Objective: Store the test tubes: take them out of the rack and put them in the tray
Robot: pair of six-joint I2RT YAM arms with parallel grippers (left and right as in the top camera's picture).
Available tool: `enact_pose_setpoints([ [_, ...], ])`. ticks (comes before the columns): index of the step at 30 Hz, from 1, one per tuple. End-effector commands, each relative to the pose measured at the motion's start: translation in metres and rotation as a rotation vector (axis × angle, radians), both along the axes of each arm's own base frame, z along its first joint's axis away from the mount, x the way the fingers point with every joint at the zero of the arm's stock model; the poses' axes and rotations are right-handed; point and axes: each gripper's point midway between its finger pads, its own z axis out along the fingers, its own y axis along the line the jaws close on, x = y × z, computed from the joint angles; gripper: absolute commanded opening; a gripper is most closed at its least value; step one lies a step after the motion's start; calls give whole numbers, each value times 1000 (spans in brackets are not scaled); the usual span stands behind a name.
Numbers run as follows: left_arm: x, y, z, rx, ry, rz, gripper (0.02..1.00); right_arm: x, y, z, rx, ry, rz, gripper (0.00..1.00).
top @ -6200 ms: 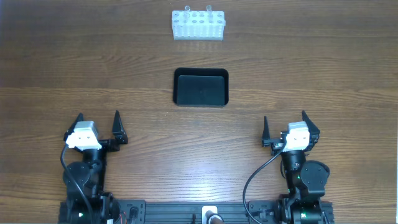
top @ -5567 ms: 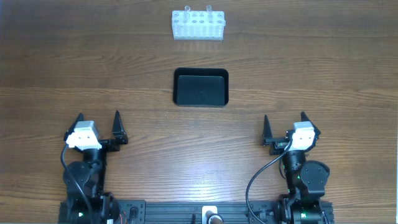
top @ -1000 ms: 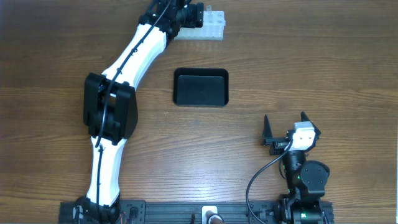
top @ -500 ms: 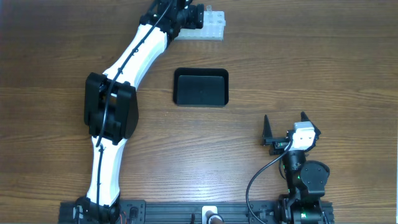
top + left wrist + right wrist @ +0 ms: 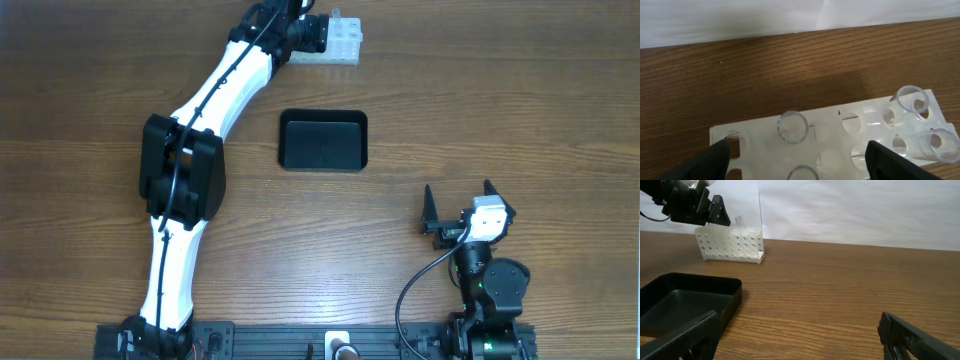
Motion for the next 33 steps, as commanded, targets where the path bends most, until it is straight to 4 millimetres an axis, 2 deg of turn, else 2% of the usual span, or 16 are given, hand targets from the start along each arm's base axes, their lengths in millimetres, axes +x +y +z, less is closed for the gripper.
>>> enact_pose_setpoints([
  [1,3,-2,-5,21,-4,-11,787,0,1,-2,4,0,9,993],
  [5,3,-4,-6,21,-3,-13,614,0,1,-2,4,0,9,991],
  [18,3,-4,-6,19,-3,-12,294,0,1,-2,4,0,9,991],
  [25,3,-4,-5,18,-4,-12,196,0,1,-2,4,0,9,993],
  [33,6,-4,4,18,-18,-7,97,0,1,-2,4,0,9,993],
])
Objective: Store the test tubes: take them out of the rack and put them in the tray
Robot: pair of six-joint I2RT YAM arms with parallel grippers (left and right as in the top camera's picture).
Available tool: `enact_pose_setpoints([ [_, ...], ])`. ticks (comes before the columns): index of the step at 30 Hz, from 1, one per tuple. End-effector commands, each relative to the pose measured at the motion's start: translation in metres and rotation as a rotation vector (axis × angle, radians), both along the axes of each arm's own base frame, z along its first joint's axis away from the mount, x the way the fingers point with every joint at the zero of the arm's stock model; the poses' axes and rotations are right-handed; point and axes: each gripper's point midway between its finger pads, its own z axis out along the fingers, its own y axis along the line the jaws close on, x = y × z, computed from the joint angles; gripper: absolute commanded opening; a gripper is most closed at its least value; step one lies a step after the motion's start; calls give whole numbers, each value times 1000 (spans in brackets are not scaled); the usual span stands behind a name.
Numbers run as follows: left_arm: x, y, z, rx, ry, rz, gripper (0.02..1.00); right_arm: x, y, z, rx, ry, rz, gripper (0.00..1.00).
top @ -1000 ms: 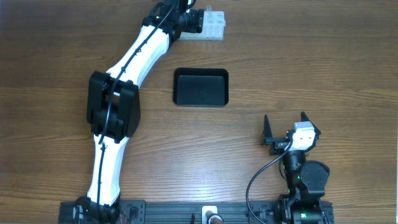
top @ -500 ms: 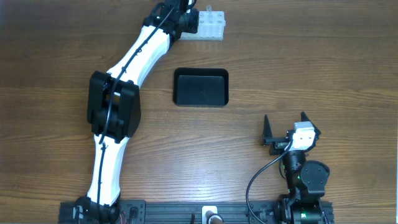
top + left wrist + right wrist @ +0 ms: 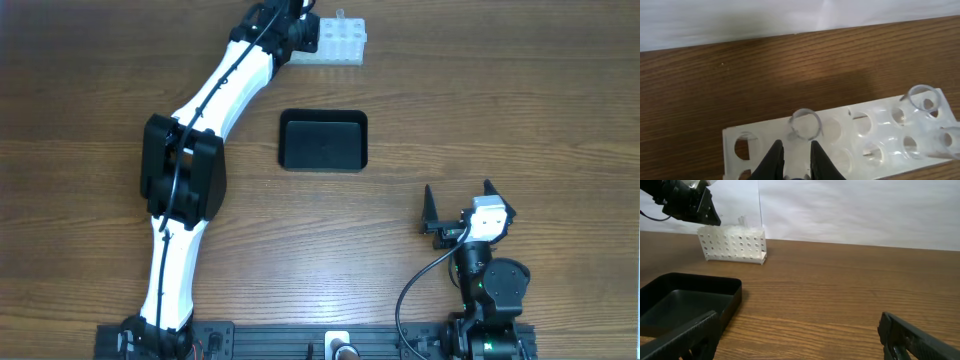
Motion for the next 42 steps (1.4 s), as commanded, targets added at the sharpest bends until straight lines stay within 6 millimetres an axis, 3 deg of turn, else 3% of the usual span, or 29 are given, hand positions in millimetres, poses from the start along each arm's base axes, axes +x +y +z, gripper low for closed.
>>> enact_pose_setpoints([
  [1,6,-2,3,7,-12,-1,88,0,1,-2,4,0,9,991],
  [9,4,4,14,25,-16,19,77,0,1,-2,4,0,9,991],
  [27,-14,9,135,-43,-182,21,40,0,1,-2,4,0,9,993],
  [31,-32,13,153,-39,-161,18,38,0,1,-2,4,0,9,993],
  [35,-63,15,158,-68,-63,31,38,0,1,-2,4,0,9,993],
  [38,-93,11,153,-102,52,6,36,0,1,-2,4,0,9,991],
  [42,-133,12,130,-94,245,13,40,0,1,-2,4,0,9,991],
])
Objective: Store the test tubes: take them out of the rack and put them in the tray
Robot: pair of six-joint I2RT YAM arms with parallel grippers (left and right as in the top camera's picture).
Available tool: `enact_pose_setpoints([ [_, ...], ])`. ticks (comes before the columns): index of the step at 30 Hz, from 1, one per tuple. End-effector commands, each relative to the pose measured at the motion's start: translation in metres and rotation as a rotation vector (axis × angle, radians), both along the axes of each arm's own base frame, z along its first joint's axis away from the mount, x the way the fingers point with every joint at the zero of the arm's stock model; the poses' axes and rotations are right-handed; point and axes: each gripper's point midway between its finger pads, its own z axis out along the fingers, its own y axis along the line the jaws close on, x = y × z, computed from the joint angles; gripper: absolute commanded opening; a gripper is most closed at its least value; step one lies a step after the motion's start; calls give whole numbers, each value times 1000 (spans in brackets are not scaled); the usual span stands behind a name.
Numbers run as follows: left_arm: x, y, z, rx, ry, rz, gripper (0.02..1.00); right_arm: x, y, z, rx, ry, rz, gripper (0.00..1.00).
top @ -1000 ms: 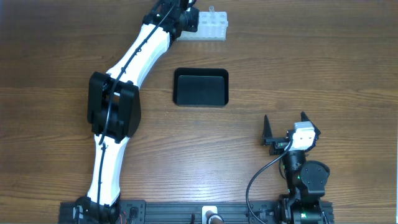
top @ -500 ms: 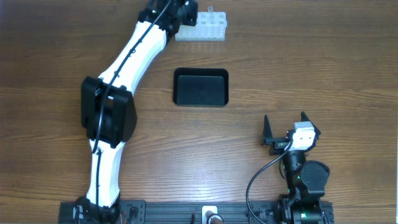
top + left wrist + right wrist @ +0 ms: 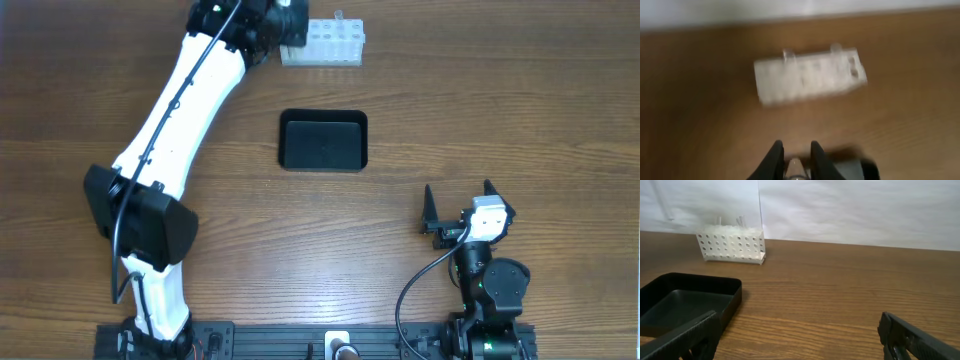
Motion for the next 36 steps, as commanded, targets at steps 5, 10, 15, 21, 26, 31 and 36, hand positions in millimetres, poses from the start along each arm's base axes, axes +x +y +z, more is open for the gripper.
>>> enact_pose_setpoints([
  [5,-65,-2,-19,-5,265,8,38,0,1,-2,4,0,9,993],
  [10,-83,-3,-40,18,378,-7,38,0,1,-2,4,0,9,991],
  [15,-84,-5,-65,35,446,-8,36,0,1,-2,4,0,9,991],
  [21,-85,-12,-101,36,540,-11,38,0,1,-2,4,0,9,991],
  [26,-85,-13,-125,56,592,-7,40,0,1,-2,4,0,9,993],
  [31,-87,-14,-142,63,633,-7,40,0,1,-2,4,0,9,991],
  [36,-88,-15,-158,71,667,-6,40,0,1,-2,4,0,9,991],
])
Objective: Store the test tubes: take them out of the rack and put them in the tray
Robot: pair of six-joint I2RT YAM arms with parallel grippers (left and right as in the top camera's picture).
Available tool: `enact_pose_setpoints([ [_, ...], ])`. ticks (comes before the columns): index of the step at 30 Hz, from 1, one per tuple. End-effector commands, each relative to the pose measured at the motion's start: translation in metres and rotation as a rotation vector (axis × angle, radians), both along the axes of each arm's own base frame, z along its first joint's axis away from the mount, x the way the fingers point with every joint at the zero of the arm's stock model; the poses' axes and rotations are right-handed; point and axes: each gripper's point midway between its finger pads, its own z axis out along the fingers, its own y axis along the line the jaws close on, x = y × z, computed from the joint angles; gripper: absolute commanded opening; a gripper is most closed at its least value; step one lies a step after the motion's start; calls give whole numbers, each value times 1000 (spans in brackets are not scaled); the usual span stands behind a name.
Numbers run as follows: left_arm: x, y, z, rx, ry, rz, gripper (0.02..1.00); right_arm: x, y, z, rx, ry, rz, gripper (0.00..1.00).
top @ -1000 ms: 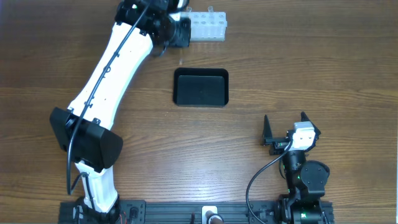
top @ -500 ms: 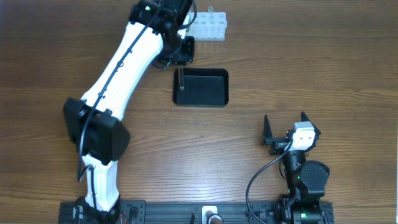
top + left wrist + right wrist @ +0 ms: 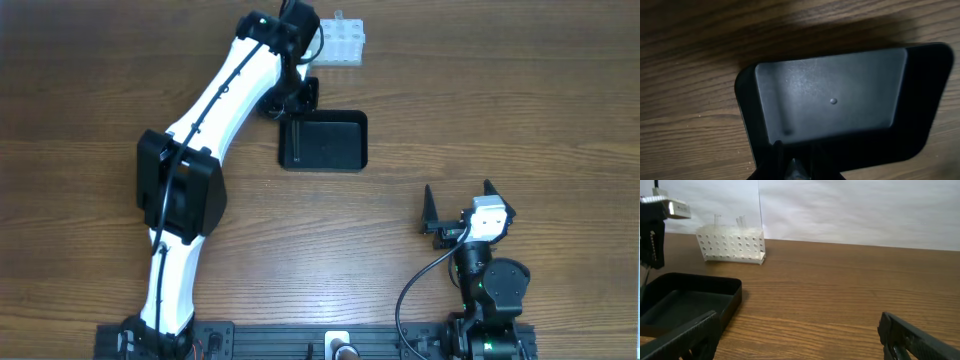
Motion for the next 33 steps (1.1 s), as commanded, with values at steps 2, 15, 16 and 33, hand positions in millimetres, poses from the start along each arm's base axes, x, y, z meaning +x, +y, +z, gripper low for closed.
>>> enact_pose_setpoints([
  [2,-1,-5,-19,-13,52,14,40,0,1,-2,5,0,9,993],
  [15,1,-5,-45,0,86,17,40,0,1,-2,5,0,9,991],
  [16,1,-5,-47,2,90,17,40,0,1,-2,5,0,9,993],
  [33,16,-13,-62,-18,46,16,261,0,1,-2,5,0,9,993],
])
